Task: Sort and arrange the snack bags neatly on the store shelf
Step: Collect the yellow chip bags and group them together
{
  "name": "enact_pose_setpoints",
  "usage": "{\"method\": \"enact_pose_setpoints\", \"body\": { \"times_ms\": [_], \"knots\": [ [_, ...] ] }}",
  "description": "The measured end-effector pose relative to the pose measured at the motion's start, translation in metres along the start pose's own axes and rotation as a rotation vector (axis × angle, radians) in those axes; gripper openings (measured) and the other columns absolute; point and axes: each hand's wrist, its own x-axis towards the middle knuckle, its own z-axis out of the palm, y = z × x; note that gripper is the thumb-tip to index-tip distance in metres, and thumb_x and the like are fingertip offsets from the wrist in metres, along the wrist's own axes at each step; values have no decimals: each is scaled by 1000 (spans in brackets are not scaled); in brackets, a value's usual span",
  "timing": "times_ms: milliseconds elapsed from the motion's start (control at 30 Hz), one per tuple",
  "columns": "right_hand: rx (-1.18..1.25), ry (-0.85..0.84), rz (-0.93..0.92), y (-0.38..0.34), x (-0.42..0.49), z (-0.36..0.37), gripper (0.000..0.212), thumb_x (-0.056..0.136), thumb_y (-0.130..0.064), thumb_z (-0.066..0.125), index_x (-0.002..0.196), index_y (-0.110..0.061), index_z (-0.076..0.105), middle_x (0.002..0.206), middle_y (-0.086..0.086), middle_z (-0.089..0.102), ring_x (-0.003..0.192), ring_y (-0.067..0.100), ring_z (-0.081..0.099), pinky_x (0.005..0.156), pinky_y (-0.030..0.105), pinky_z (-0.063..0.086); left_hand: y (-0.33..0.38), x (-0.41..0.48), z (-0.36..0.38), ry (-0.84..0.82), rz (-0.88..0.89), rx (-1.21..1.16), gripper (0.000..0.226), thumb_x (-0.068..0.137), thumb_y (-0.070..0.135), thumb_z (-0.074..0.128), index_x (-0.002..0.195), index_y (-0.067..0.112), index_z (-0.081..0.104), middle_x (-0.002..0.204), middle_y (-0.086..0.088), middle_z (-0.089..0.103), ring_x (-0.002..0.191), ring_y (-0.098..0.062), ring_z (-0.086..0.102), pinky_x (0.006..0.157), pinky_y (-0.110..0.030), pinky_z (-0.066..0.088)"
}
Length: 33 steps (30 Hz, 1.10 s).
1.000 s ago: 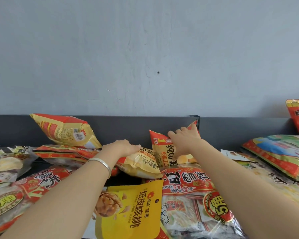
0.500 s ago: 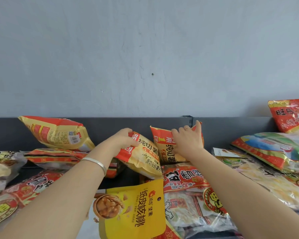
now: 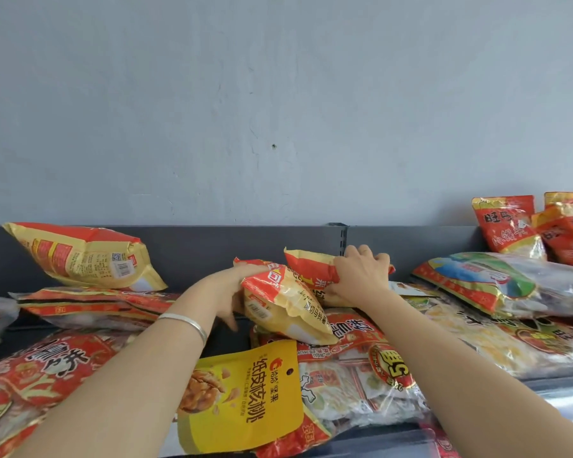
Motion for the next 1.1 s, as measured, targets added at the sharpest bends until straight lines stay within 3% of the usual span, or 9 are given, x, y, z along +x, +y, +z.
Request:
{"method": "enact_pose_setpoints", "body": {
  "times_ms": [67,133,200,300,400,567,700,900,1100],
  "knots": [
    [41,-111,31,7,-4,0,65,77,-59,64,130,-24,50,133,6,42,128,32,36,97,53,35,1,-3,2,-77,86,94,102,73,16,76,151,23,10,155,-2,20,142,-27,20,103,-35,33],
    [74,-189,52,14,-8,3,78,74,-60,69,138,-29,36,142,8,33,131,37,33,99,57,34,3,-4,3,-77,91,73,75,84,17,67,147,19,26,145,-9,39,130,-32,41,85,-40,44],
    [64,-223,52,21,-12,7,81,78,-55,68,142,-31,25,140,10,39,127,38,41,97,55,39,7,-11,9,-95,7,-11,50,88,29,63,134,17,46,124,-15,56,108,-36,56,78,-48,50],
    [77,-96,48,30,-13,13,68,87,-49,60,141,-27,24,128,8,52,115,33,53,88,46,49,11,-16,16,-62,-1,0,49,79,43,71,115,15,53,111,-18,63,100,-35,61,81,-54,53],
    [144,65,58,36,-10,13,62,90,-43,57,141,-25,25,125,7,55,111,31,56,81,41,50,19,-22,26,24,107,50,35,82,24,70,111,19,52,104,-15,62,92,-31,64,72,-47,56],
    [385,203,199,61,3,-1,61,88,-42,57,139,-24,29,118,9,56,107,34,56,69,37,44,46,-25,53,191,373,-84,48,80,12,71,117,30,47,115,-11,55,93,-29,62,66,-35,55],
    [455,269,270,100,4,-17,65,87,-46,58,140,-26,27,119,11,55,108,36,55,70,39,44,59,-24,100,157,517,-261,42,83,18,70,115,32,47,114,-6,56,92,-25,63,63,-32,54],
    [211,417,304,175,-10,-29,65,90,-26,57,145,-26,23,125,13,51,111,38,52,76,41,42,70,-6,182,70,606,-414,44,84,17,69,122,28,48,119,-7,57,98,-28,64,71,-38,57],
    [-21,358,371,236,-19,-23,87,83,-17,66,149,-28,11,147,10,29,130,34,36,97,46,36,83,24,248,72,660,-433,43,88,20,66,120,37,44,130,-5,48,107,-29,59,81,-46,56]
  ]
}}
